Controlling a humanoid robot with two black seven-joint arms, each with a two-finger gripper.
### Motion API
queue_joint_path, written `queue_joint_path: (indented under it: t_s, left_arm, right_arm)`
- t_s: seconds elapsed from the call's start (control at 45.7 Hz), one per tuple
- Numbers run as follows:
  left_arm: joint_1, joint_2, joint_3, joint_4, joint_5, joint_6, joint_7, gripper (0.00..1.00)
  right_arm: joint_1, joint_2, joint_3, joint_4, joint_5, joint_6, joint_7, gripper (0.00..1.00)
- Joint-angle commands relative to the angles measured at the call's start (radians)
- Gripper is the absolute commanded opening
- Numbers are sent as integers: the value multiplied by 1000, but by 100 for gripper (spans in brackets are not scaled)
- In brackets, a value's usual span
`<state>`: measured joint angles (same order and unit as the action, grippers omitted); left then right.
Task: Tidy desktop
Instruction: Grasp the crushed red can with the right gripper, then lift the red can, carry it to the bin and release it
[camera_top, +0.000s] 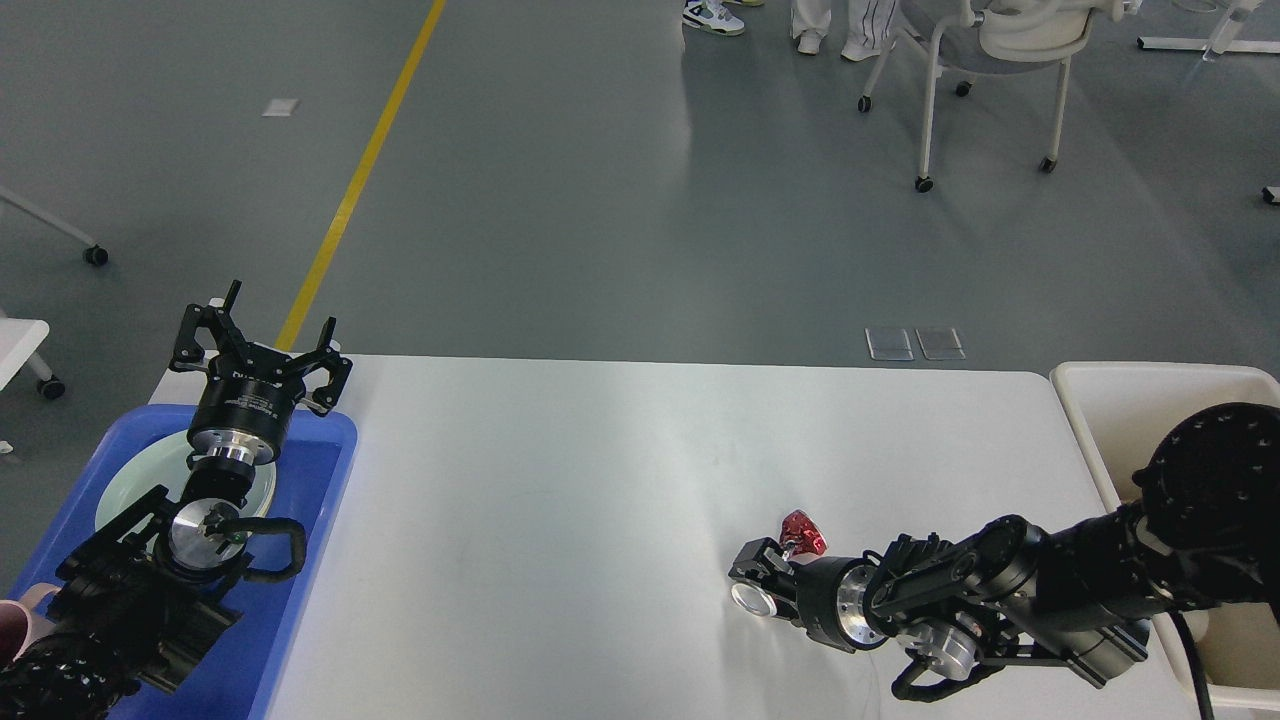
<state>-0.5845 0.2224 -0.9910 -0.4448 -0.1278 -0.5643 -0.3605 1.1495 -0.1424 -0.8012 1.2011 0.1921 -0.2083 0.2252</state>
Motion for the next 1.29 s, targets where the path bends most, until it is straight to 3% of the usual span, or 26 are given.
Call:
queue_joint_path:
  t_s: [0.0,0.219,0.416,0.613,0.788,0.985,1.182,1.27]
  left_arm:
    - [0,0,0,0,1,0,0,98]
    - [0,0,0,0,1,0,0,98]
    - [0,0,0,0,1,0,0,98]
    - [0,0,0,0,1,0,0,98]
    - [0,0,0,0,1,0,0,98]
    - [0,0,0,1,1,0,0,98]
    - [0,0,0,0,1,0,0,98]
    - [0,0,0,0,-1,0,-2,98]
  right_arm:
    - [32,-29,-4,6,-2,4,0,0]
    - [220,-230,-53,116,-40,38,0,0]
    - [547,-370,-234,287,-252,184,0,0]
    - [780,-376,-345,425,-370,199,0,0]
    - [816,-341,-360,423,-373,198,-6,0]
    - [635,-350,-440,185,-378,173,-14,0]
    - [250,-425,-449,-303,-361,152,-12,0]
    - [-41,-425,-402,-631,-341,145,-13,0]
